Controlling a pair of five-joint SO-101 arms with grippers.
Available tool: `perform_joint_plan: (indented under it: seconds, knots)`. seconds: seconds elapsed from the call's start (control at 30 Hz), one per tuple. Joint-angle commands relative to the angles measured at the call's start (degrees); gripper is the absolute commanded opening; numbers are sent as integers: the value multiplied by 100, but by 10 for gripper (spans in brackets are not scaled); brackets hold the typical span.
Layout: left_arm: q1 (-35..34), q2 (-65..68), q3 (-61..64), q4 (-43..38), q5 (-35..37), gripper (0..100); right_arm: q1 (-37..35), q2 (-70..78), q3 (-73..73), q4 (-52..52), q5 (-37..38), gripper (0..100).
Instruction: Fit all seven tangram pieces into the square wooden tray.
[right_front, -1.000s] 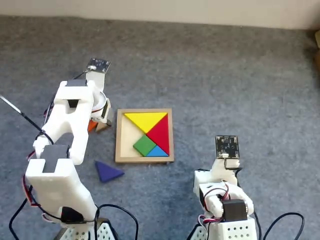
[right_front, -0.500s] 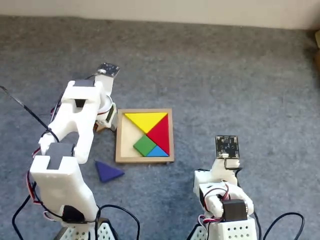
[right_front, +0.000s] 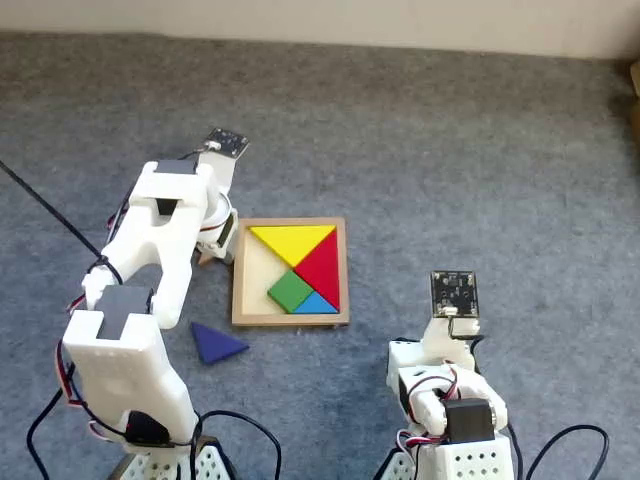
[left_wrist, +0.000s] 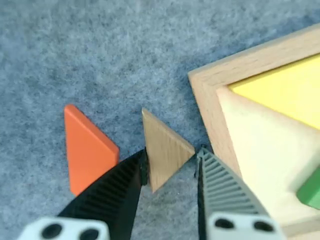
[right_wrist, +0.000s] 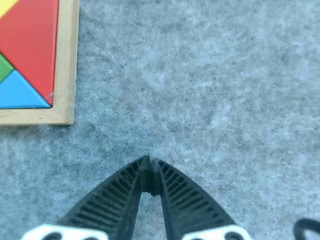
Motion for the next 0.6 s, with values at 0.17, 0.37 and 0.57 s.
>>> perform_joint_plan:
  seconds: [0.17,0.37,0.57]
  knots:
    - [127,-22,-84,-114,422,161,-48,-92,875,40,-35,5]
    - [127,-145,-127,79,440,104,-48,-92,875,40,-35,5]
    - [136,-919,-66,510,448,102,-48,-92,875,40,-35,5]
